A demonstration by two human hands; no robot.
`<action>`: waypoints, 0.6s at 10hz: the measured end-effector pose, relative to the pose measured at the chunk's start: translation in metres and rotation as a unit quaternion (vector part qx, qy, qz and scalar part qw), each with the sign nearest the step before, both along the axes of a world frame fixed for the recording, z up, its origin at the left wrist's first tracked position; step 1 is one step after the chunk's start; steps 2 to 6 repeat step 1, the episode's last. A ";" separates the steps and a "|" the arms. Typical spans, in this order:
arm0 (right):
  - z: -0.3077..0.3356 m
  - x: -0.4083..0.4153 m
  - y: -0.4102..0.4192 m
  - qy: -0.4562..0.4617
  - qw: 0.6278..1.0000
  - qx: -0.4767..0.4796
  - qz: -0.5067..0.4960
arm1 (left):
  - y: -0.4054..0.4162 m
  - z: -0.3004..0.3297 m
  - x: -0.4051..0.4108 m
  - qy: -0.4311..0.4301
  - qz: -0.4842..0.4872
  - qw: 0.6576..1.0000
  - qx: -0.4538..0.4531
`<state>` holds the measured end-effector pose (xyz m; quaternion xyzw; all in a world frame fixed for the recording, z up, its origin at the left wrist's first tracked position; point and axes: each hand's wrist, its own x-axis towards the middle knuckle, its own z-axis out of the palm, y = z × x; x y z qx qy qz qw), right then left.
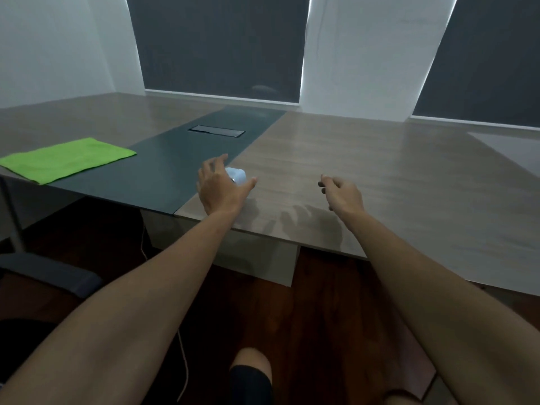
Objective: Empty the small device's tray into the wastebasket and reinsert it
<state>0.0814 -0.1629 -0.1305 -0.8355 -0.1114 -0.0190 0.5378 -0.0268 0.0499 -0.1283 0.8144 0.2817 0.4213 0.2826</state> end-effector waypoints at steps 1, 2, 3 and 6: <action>-0.003 0.002 -0.025 -0.081 0.990 -0.107 -0.041 | -0.022 0.012 0.013 -0.002 -0.053 0.992 0.111; -0.003 0.002 -0.025 -0.081 0.990 -0.107 -0.041 | -0.022 0.012 0.013 -0.002 -0.053 0.992 0.111; -0.003 0.002 -0.025 -0.081 0.990 -0.107 -0.041 | -0.022 0.012 0.013 -0.002 -0.053 0.992 0.111; -0.003 0.002 -0.025 -0.081 0.990 -0.107 -0.041 | -0.022 0.012 0.013 -0.002 -0.053 0.992 0.111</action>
